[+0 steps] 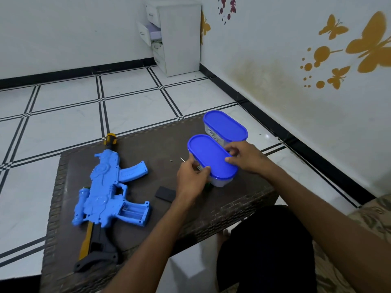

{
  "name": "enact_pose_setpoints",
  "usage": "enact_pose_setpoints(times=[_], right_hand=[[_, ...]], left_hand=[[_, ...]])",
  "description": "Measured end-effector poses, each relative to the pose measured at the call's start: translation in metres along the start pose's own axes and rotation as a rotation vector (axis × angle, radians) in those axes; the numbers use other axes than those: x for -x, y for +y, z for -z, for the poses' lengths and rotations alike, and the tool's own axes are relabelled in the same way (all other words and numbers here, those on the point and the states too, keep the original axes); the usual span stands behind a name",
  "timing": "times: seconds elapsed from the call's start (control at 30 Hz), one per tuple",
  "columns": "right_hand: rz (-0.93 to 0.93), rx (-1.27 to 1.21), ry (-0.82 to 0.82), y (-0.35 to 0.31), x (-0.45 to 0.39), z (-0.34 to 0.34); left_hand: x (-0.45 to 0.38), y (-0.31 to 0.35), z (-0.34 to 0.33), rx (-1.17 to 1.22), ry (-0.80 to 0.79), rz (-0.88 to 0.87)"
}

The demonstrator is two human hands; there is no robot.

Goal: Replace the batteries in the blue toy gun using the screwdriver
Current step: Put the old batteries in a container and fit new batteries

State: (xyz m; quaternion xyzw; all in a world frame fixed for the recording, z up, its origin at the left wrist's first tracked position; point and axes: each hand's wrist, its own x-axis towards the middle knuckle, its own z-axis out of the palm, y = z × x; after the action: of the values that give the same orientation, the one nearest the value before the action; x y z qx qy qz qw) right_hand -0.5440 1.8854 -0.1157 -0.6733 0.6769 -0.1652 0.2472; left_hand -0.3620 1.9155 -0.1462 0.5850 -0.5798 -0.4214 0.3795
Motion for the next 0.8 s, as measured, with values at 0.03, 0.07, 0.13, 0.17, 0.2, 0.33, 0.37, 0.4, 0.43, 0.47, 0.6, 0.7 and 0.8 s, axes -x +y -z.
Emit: enact_pose_setpoints(times=[0.03, 0.07, 0.13, 0.17, 0.2, 0.33, 0.37, 0.4, 0.43, 0.47, 0.6, 0.7, 0.8], right_hand=[[-0.007, -0.008, -0.025, 0.003, 0.002, 0.001], [-0.018, -0.041, -0.040, 0.006, 0.005, 0.002], [-0.051, -0.104, -0.056, 0.008, 0.012, 0.005], [-0.071, -0.114, -0.076, 0.009, 0.015, 0.007], [-0.092, -0.109, -0.104, 0.011, 0.018, 0.008], [-0.164, 0.041, -0.205, 0.006, 0.032, 0.019], [-0.172, 0.107, -0.222, 0.002, 0.034, 0.023], [-0.161, 0.171, -0.225, -0.003, 0.033, 0.026], [-0.135, 0.205, -0.216, -0.008, 0.031, 0.028], [-0.106, 0.206, -0.203, -0.015, 0.026, 0.028], [-0.001, 0.221, -0.163, -0.036, -0.007, 0.017], [0.031, 0.345, -0.210, -0.048, -0.031, 0.009], [0.012, 0.417, -0.270, -0.052, -0.047, 0.012]], left_hand=[[0.002, 0.001, -0.002, 0.036, 0.002, 0.017], [0.004, 0.001, -0.004, 0.093, -0.006, 0.033], [0.008, 0.002, -0.008, 0.197, -0.039, 0.065], [0.011, 0.002, -0.009, 0.219, -0.051, 0.079], [0.012, -0.001, -0.010, 0.241, -0.061, 0.092], [0.024, -0.001, -0.003, 0.293, -0.124, 0.179], [0.025, 0.000, 0.001, 0.268, -0.141, 0.201], [0.024, 0.002, 0.004, 0.238, -0.147, 0.208], [0.022, 0.004, 0.008, 0.199, -0.148, 0.199], [0.020, 0.007, 0.010, 0.167, -0.141, 0.187], [0.014, 0.018, 0.007, 0.087, -0.133, 0.177], [0.013, 0.017, 0.004, 0.096, -0.158, 0.202], [0.013, 0.014, 0.005, 0.182, -0.180, 0.240]])
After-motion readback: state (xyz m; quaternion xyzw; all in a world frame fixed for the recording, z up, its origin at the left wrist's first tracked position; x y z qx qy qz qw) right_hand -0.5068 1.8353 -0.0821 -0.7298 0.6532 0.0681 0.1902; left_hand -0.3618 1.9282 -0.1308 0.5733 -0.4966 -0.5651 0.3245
